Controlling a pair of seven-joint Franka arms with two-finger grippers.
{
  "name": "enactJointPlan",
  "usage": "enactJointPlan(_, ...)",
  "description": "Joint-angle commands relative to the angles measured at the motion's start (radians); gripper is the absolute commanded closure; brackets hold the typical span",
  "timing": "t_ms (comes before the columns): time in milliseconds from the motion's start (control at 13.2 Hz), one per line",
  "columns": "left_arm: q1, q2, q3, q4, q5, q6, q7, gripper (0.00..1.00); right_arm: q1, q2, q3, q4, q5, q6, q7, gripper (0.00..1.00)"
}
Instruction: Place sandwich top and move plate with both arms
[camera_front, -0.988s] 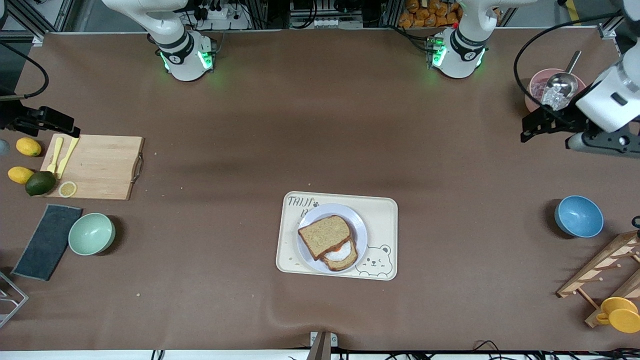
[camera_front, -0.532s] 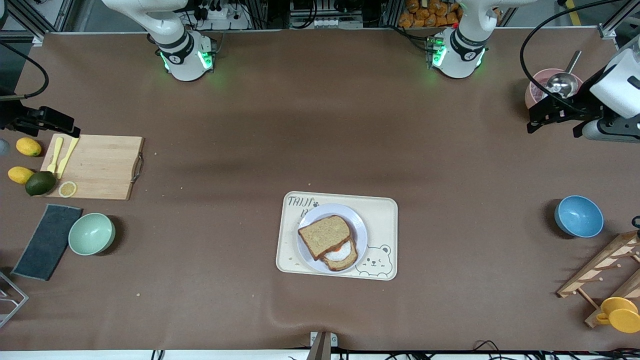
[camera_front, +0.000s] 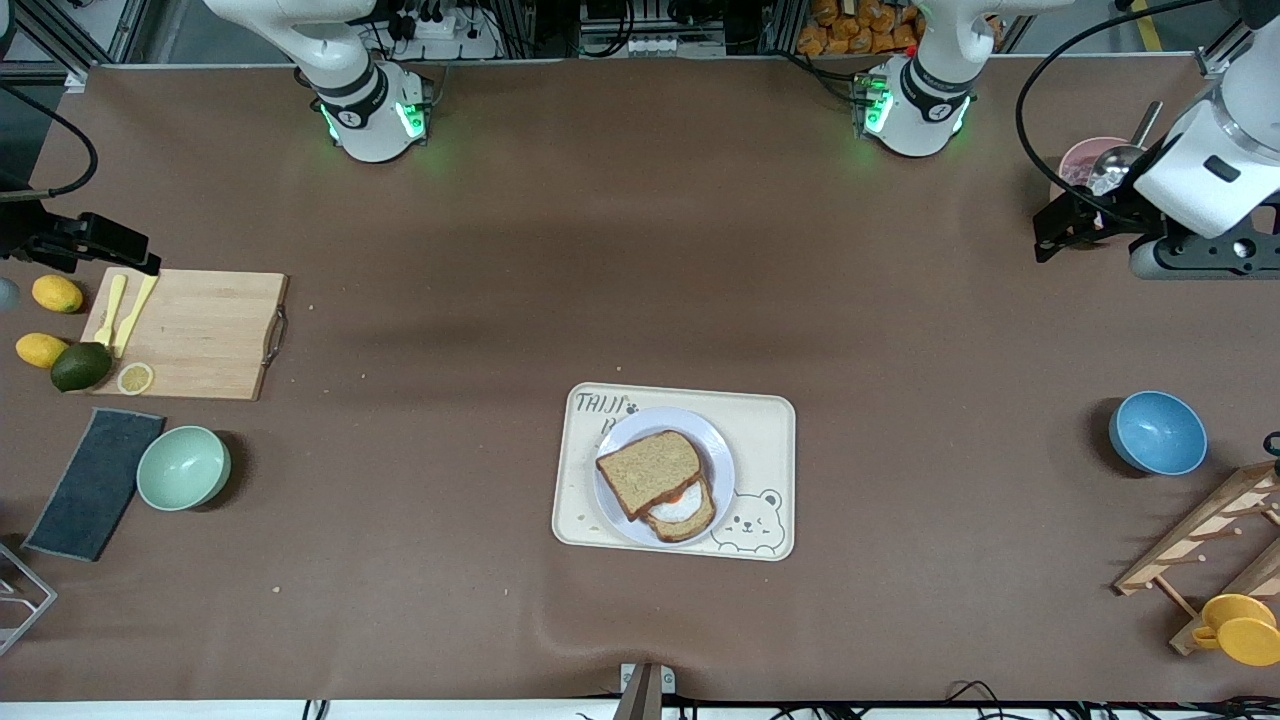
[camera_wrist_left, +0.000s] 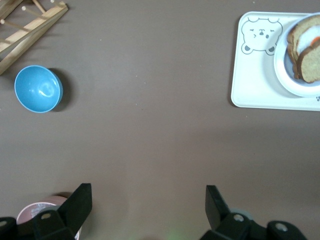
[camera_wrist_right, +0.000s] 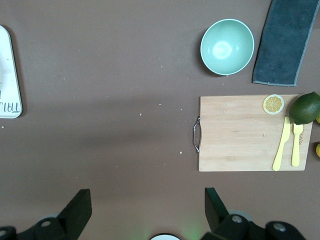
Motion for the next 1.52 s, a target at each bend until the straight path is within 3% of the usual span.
enactJointPlan(0, -0.002, 0.007, 0.001, 0.024, 0.025, -0.024, 0.102, 0.00, -0.003, 0.001, 0.003, 0.002, -0.004, 0.000, 0.012, 0.00)
enactJointPlan(1444, 0.021, 0.001, 0.005, 0.027, -0.061, -0.019, 0.071, 0.00, -0.003, 0.001, 0.003, 0.002, -0.004, -0.004, 0.009, 0.00)
